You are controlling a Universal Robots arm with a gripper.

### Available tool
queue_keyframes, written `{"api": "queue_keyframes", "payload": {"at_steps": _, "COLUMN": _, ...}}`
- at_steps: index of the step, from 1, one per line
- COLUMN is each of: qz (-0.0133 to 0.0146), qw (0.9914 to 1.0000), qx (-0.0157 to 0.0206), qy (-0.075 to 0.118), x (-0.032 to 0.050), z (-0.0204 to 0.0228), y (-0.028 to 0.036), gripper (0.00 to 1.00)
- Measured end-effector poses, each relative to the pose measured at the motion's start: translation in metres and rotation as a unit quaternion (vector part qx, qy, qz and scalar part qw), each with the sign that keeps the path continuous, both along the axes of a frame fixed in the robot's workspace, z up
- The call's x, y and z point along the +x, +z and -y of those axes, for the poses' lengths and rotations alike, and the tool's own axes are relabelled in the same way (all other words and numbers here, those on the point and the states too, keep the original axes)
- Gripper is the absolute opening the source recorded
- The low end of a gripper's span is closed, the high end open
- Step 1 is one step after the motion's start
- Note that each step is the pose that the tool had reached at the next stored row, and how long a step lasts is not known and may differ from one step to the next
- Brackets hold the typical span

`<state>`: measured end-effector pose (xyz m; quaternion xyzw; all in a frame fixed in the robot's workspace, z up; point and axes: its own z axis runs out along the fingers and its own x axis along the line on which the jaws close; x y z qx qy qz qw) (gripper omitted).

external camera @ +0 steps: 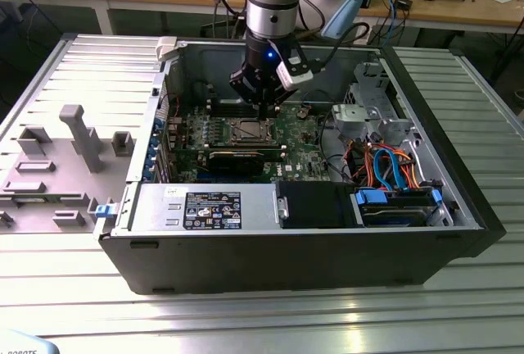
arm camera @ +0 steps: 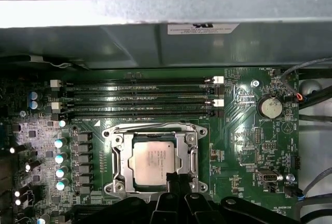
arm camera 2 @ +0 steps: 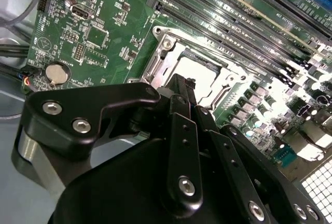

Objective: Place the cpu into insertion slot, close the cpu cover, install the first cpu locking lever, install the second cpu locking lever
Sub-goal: 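Install the second cpu locking lever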

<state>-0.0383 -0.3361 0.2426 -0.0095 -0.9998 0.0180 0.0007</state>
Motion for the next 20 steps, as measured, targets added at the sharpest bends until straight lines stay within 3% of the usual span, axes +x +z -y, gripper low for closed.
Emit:
{"api": "queue_keyframes", "payload": {"at_steps": 2, "qz": 0.0, "qw": 1.0, "qx": 0.0003, "qy": 0.0, "x": 0.0, "z": 0.0022, "y": 0.0, "gripper": 0.11}}
{"api": "queue_keyframes", "payload": {"at_steps": 8, "qz": 0.0001, "qw": 1.0, "qx": 0.0004, "qy": 0.0, "x": 0.0, "z": 0.0027, "y": -0.0004, "gripper": 0.11}}
{"api": "queue_keyframes", "payload": {"at_steps": 9, "qz": 0.0, "qw": 1.0, "qx": 0.0012, "qy": 0.0, "x": 0.0, "z": 0.0056, "y": -0.0002, "gripper": 0.11}}
{"api": "queue_keyframes", "payload": {"at_steps": 11, "qz": 0.0, "qw": 0.99998, "qx": 0.006, "qy": 0.0, "x": -0.0001, "z": 0.0125, "y": -0.0003, "gripper": 0.11}}
{"api": "queue_keyframes", "payload": {"at_steps": 12, "qz": 0.0, "qw": 0.99996, "qx": 0.0091, "qy": 0.0, "x": -0.0001, "z": 0.0155, "y": -0.0003, "gripper": 0.11}}
{"api": "queue_keyframes", "payload": {"at_steps": 14, "qz": 0.0, "qw": 0.99978, "qx": 0.0208, "qy": 0.0, "x": 0.0, "z": 0.0204, "y": -0.0003, "gripper": 0.11}}
{"api": "queue_keyframes", "payload": {"at_steps": 17, "qz": -0.0002, "qw": 0.99908, "qx": 0.0428, "qy": 0.0, "x": -0.0001, "z": 0.0231, "y": -0.0003, "gripper": 0.11}}
{"api": "queue_keyframes", "payload": {"at_steps": 20, "qz": -0.0011, "qw": 0.99856, "qx": 0.0536, "qy": 0.0, "x": -0.0001, "z": 0.0283, "y": -0.0004, "gripper": 0.11}}
